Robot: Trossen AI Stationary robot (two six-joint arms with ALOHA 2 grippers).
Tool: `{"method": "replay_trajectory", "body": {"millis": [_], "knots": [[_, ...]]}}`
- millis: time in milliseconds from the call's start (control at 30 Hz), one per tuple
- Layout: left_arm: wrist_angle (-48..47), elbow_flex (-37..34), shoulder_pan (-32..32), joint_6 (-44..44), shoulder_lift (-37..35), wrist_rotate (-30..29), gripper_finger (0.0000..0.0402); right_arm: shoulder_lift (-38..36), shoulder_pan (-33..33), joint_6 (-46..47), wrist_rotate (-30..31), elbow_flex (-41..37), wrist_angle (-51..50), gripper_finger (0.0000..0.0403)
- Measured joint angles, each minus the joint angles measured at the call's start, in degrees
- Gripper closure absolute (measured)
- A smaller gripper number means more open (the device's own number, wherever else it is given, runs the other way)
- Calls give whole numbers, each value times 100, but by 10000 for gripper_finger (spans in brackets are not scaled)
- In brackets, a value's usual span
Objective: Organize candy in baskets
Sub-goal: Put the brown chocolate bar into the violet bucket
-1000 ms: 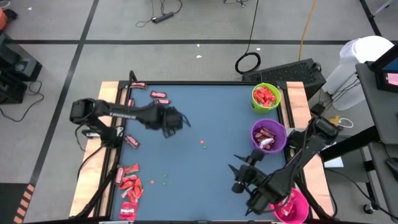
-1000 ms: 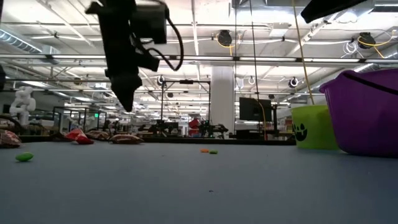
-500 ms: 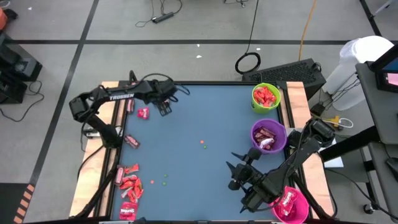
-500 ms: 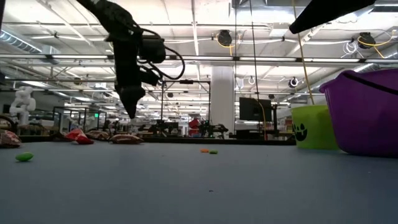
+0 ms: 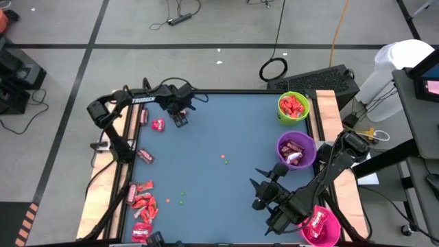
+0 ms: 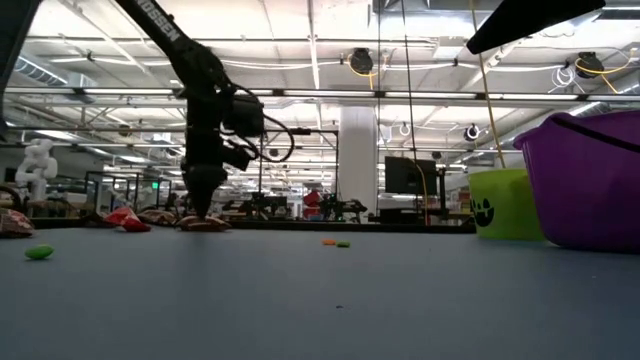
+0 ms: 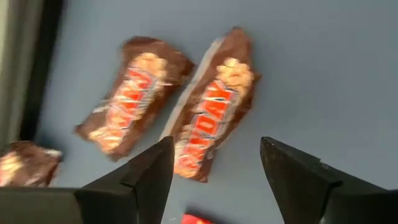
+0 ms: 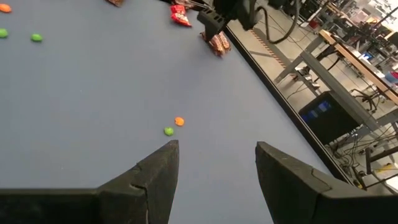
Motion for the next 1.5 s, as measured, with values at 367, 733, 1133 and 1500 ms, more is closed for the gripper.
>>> {"method": "replay_trajectory", "body": {"millis": [367,733,1133,1500], "knots": [[353,7,-2,155,486,-265,259,-2,-17,27,-168,0,4,202],[65,66,-496,-45,-101,-58,371,-7,-46,-123,-137,0,187,202],[1519,192,-2646,-656,-1517,459,376,-9,-81,-580,489,0,694,202],[3470,192,-4500,-355,-1531,881,376,-9,-81,-1417,504,-2,1475,202]]}}
